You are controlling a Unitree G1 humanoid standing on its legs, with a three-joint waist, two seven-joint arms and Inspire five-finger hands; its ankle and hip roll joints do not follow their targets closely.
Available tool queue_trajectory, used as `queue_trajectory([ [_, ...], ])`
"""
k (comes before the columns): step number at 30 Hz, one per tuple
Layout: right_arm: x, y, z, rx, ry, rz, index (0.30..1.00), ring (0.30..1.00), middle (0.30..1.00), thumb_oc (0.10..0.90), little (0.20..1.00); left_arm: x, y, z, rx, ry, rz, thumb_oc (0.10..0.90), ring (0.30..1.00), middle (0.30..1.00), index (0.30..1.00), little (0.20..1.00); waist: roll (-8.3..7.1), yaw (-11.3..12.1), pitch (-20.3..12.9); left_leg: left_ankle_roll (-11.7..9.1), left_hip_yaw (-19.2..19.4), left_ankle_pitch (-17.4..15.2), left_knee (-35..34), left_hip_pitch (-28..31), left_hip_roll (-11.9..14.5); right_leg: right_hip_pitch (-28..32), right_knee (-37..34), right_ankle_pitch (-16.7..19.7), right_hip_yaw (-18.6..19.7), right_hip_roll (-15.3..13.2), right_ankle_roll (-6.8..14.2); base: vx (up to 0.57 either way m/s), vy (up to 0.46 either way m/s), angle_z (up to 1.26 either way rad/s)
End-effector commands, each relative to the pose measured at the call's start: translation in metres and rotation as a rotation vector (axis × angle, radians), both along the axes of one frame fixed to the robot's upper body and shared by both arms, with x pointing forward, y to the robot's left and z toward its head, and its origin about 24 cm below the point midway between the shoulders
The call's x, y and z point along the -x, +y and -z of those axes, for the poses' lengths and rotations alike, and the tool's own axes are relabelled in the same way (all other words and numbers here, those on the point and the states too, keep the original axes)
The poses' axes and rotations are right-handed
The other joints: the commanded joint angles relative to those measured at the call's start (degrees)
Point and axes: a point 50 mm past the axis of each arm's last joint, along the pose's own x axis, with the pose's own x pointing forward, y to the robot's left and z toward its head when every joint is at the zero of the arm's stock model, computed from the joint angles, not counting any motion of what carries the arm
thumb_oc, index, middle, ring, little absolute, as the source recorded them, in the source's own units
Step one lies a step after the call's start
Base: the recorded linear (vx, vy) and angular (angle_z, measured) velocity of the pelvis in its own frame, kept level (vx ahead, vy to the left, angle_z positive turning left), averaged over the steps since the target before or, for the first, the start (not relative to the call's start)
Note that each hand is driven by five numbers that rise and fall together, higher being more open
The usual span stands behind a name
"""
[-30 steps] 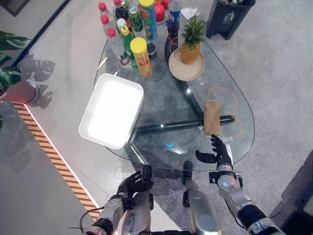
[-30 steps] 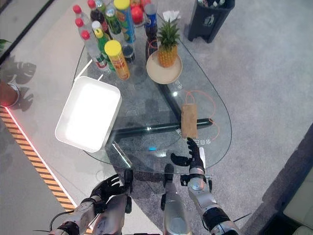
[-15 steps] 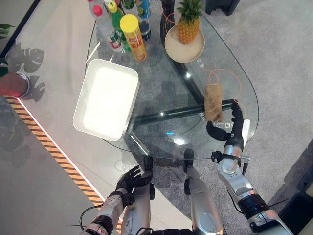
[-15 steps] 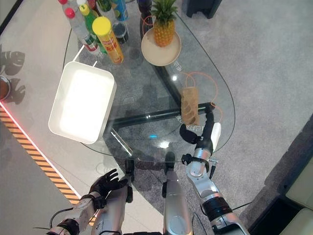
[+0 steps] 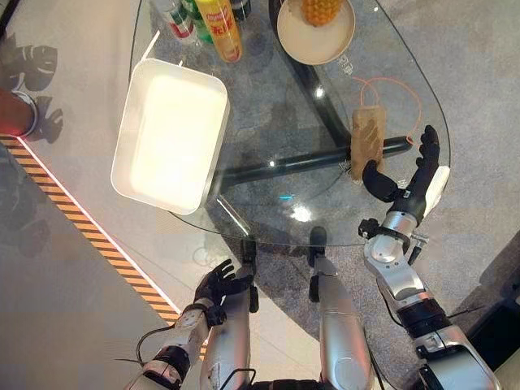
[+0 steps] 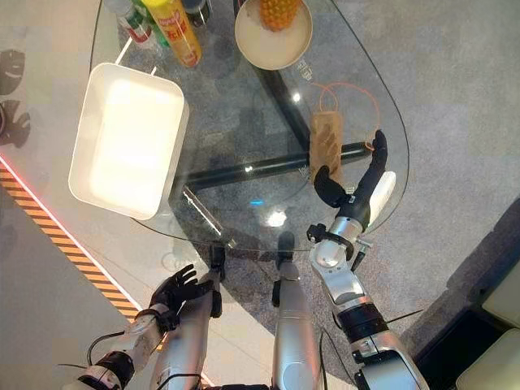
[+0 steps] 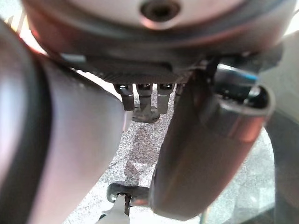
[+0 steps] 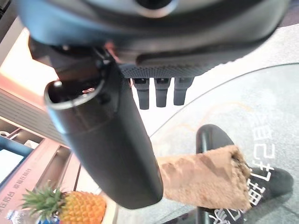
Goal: Wipe the table with a cloth and put it in the basket.
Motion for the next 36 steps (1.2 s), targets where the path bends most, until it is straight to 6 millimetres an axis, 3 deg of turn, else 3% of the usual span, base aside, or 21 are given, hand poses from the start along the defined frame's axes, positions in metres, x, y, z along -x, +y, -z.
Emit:
queue_trajectory([
  [1,0.008,0.001,-0.036,-0.029,-0.199,0.012,0.900,0.900,0.900,0.800,0.900,0.017,-0.017,0.011,0.110,0.042,-0.031,0.800,0.900,0.900,0.900,0.900,-0.60,-0.4,-0.8,2.8,4.4,-3.3,6.6,-5.5,-4.0,-2.3,0.2,1.4,0.1,3.7,-1.1,0.03,0.024,0.04],
  [18,-0.011,-0.010,-0.034,-0.072,-0.136,0.100,0.900,0.900,0.900,0.800,0.900,0.001,-0.031,-0.007,0.239,-0.033,-0.043,0.800,0.900,0.900,0.900,0.900,1.39,1.1,-0.8,2.7,3.4,-3.3,10.2,-15.0,-4.6,-11.9,2.8,2.4,0.1,3.6,-0.9,0.01,0.004,0.01],
  [36,-0.031,-0.031,-0.067,-0.041,-0.153,0.125,0.900,0.900,0.900,0.800,0.900,-0.012,-0.038,-0.022,0.278,-0.070,-0.017,0.800,0.900,0.900,0.900,0.900,2.94,2.7,-0.8,2.4,2.6,-3.0,11.9,-20.2,-4.8,-17.7,4.7,2.9,0.1,3.5,-0.6,0.00,0.000,0.01],
])
